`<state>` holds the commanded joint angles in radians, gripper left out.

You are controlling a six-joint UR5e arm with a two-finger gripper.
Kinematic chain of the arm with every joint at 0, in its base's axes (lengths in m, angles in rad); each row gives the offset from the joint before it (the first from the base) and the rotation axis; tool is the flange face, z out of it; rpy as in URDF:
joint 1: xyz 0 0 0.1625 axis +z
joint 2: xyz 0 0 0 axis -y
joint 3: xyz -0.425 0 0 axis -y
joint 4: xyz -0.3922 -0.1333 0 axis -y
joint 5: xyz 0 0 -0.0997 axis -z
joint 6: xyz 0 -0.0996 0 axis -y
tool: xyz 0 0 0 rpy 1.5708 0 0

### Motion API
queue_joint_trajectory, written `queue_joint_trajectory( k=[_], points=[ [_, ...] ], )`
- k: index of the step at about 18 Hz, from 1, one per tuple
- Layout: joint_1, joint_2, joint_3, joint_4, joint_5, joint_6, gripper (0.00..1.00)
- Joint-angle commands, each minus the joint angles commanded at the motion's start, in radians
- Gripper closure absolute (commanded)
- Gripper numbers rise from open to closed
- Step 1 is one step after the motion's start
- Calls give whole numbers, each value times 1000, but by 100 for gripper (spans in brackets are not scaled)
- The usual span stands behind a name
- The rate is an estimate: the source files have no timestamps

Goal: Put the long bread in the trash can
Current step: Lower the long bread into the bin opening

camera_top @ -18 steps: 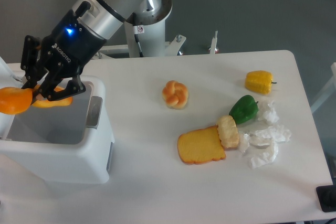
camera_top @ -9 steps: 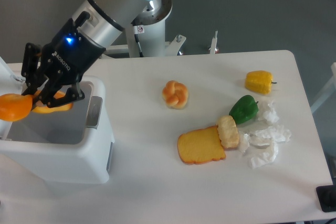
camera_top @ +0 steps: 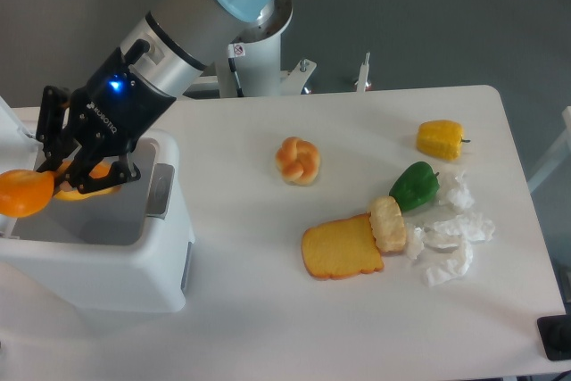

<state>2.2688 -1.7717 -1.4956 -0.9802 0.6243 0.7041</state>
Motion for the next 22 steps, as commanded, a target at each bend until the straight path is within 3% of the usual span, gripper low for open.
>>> queue_joint_trajectory(
  k=[16,19,21,22],
  points=[
    [-3,-2,-57,0,2,38,77],
    [-3,-2,-57,0,2,41,69],
    [-3,-2,-58,0,2,41,52],
    [-3,-2,-58,2,2,41,50]
  ],
)
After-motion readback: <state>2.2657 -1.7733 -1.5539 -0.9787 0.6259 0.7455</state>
